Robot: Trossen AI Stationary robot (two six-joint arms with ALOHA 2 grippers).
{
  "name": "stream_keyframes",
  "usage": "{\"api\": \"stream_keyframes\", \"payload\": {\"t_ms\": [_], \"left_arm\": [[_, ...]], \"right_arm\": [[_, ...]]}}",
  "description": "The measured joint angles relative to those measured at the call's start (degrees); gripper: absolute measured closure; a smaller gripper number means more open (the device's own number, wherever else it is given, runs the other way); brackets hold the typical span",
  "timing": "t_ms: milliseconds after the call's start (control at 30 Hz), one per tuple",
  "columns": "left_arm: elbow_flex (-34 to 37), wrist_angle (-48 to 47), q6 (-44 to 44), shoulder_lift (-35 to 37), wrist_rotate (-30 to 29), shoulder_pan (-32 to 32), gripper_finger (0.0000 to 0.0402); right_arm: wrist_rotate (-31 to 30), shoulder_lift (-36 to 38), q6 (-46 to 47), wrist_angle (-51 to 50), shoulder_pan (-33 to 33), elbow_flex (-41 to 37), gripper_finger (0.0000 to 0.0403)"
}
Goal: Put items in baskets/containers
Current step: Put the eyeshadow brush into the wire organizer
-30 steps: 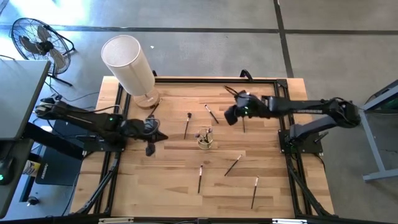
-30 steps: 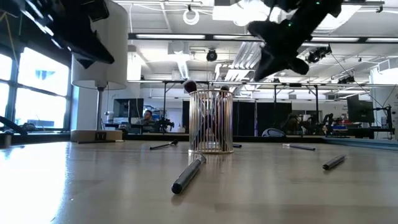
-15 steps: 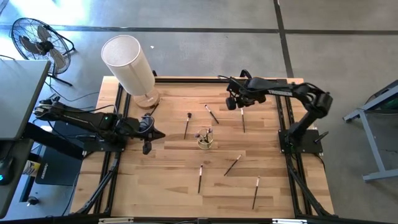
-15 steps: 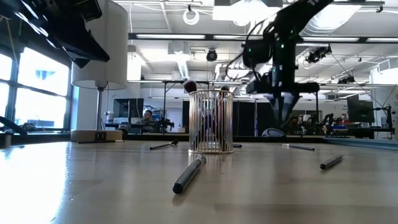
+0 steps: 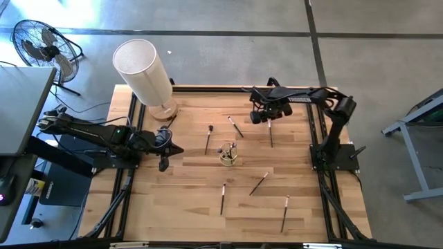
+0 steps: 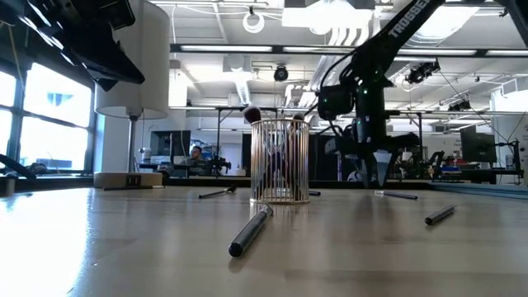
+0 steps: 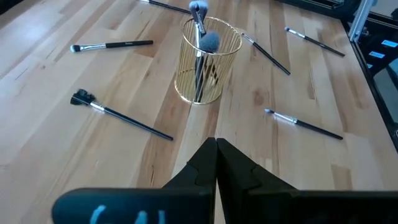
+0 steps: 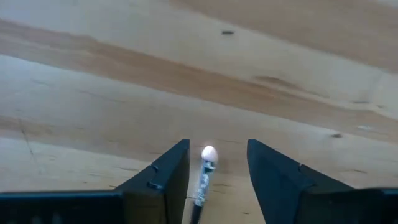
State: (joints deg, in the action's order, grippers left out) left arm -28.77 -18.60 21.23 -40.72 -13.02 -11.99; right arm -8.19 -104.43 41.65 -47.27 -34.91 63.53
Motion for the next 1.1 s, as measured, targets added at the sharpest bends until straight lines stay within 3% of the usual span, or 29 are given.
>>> {"api": "stream_keyframes", "payload": {"t_ms": [300, 533, 767, 1100], "left_arm": [[0.0, 0.0, 0.4, 0.0, 0.0, 0.0, 0.0401], [0.0, 0.0, 1.5, 0.0, -0.2, 0.0, 0.0401], [0.0, 0.0, 2.9, 0.0, -0.2, 0.0, 0.0401], [0.0, 0.1, 3.0, 0.0, -0.2, 0.0, 0.0401]], "right_arm": [[4.1, -3.1, -0.3, -0.2, -1.2, 0.3, 0.0300], [4.8, -3.2, -3.9, 0.2, -0.8, 0.3, 0.0393], [1.4, 0.5, -6.5, -1.3, 2.6, -0.3, 0.0400], [-7.5, 15.9, -7.2, -0.5, 10.3, -0.1, 0.0402]]}}
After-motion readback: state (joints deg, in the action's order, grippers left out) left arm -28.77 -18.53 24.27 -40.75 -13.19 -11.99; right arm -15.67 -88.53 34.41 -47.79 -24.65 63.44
